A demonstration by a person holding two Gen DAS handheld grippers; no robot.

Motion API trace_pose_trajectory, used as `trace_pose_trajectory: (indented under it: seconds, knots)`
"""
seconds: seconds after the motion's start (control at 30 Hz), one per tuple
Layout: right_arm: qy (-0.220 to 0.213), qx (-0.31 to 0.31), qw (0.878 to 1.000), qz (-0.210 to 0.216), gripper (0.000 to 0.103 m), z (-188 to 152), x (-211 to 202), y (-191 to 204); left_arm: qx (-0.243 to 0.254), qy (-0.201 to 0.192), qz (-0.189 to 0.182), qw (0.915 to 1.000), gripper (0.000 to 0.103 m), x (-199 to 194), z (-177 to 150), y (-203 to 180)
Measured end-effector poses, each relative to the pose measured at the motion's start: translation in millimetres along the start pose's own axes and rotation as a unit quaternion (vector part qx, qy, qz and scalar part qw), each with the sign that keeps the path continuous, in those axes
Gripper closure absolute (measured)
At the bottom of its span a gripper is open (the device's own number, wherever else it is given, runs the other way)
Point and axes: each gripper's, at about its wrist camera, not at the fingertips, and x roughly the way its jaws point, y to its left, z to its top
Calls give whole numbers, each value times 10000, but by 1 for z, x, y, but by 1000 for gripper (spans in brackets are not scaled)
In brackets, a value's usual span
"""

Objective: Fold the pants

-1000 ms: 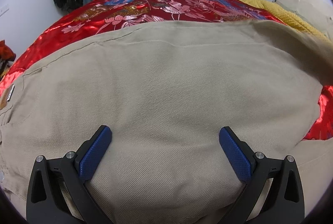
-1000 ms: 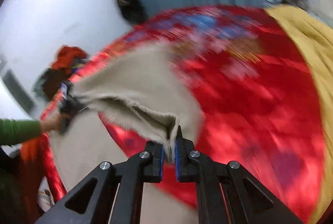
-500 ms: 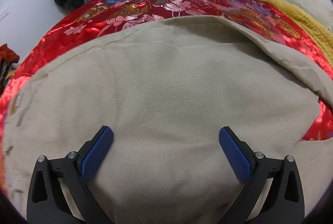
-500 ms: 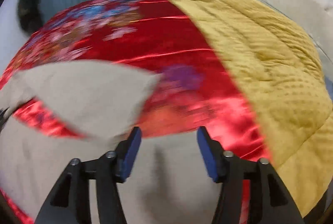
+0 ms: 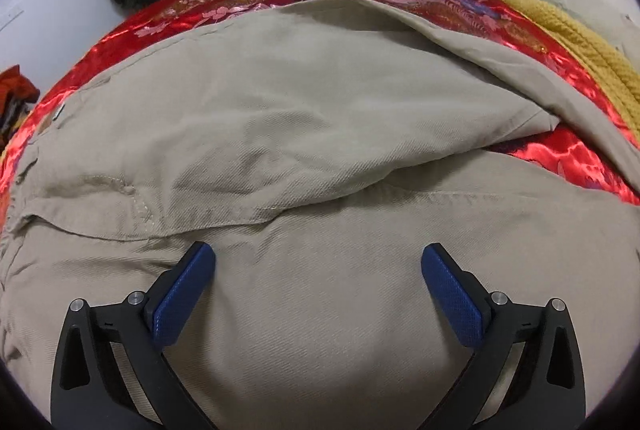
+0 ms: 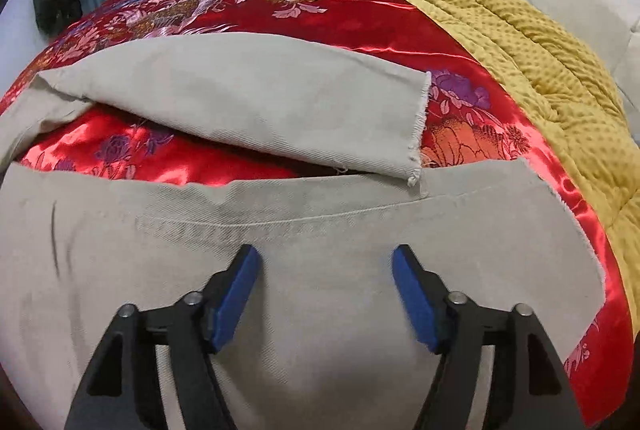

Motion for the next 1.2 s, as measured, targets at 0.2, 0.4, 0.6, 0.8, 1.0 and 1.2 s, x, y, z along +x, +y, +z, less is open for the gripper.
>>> trace_pose_trajectory:
  seconds: [0.2,0.4,0.6,0.8,1.0,1.2]
  knots:
    - [-7,64,10000,-32,22,-4,4,-3,-69,-43,-99,9999,0,2,-1,3]
    - [-46,81,9999,-49,20,-5,5,-4,-13,-86,-14,10000,0,3,-3,1]
    - [-55,108,9999,-76,17,-5,7,-4,-27,-91,-31,10000,0,5,-2,2]
    - [-50,113,9999,-96,14,-5,9,-4,-28,-88,-36,10000,0,5,-2,2]
    - [-49,118,9999,-96,12,-5,9,-4,-26,-91,-34,9999,0,5,-2,2]
    - [-51,128,9999,-103,11,-5,11,-5,-26,-91,-35,9999,0,5,-2,2]
